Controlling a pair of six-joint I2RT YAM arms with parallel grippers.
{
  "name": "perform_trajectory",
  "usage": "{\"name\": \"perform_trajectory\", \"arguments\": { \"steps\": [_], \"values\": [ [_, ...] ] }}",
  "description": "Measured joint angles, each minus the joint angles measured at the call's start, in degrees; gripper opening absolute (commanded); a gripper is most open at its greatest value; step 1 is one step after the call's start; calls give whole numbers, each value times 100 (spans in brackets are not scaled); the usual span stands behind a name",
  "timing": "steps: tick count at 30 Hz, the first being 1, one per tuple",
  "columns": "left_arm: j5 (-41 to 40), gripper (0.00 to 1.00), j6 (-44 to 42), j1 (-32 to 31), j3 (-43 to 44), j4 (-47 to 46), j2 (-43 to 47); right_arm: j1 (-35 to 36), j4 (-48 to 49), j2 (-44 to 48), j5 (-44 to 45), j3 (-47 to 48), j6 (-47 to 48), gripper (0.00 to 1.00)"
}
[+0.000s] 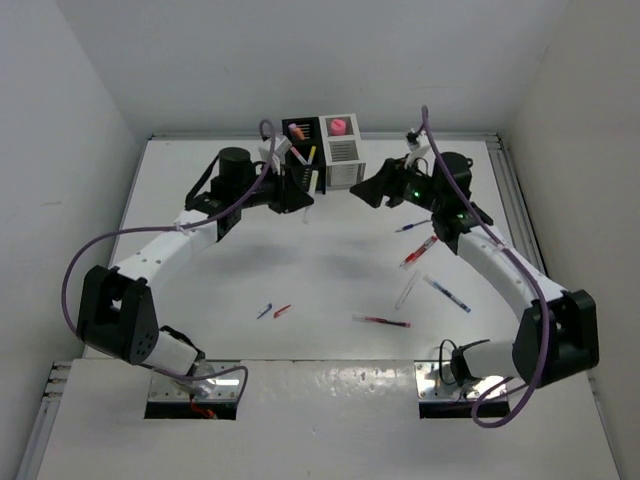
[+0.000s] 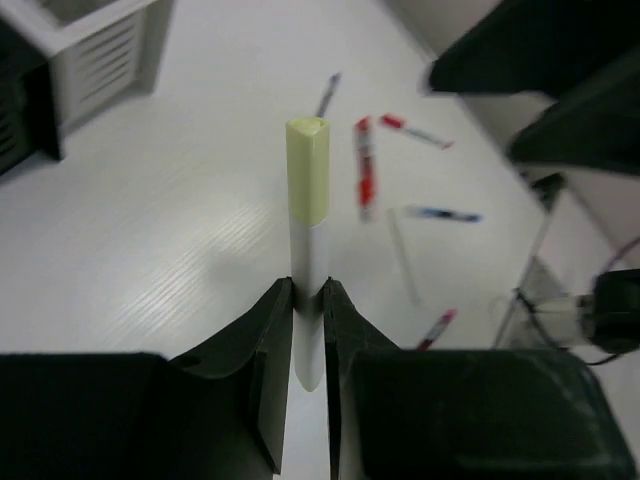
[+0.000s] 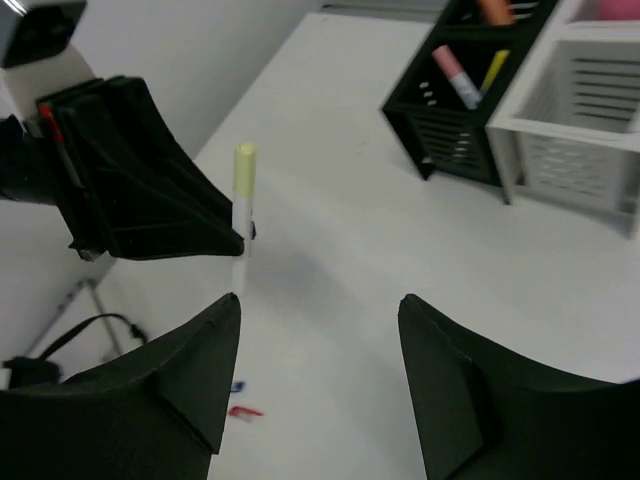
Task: Sort the stationery into containers
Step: Pick up the pen from the center of the board.
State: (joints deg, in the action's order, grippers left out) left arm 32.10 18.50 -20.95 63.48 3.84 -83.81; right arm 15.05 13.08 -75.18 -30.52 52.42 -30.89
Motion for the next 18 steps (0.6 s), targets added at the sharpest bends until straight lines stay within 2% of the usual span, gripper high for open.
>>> {"name": "perform_trajectory", "arguments": {
  "steps": [5, 10, 16, 18],
  "values": [
    [1054, 0, 1211, -4, -68, -1158, 90, 433, 81, -737, -411, 758, -586, 66],
    [1545, 0, 1921, -94, -240, -1567, 90, 662, 192, -1110, -608, 1491, -890, 63],
    [1690, 0, 2094, -114, -260, -1685, 90, 824, 140, -1272, -597, 1558, -916, 59],
    [1716, 0, 2118, -114, -260, -1685, 90, 898, 39, -1377, -592, 1567, -890, 53]
  ]
}}
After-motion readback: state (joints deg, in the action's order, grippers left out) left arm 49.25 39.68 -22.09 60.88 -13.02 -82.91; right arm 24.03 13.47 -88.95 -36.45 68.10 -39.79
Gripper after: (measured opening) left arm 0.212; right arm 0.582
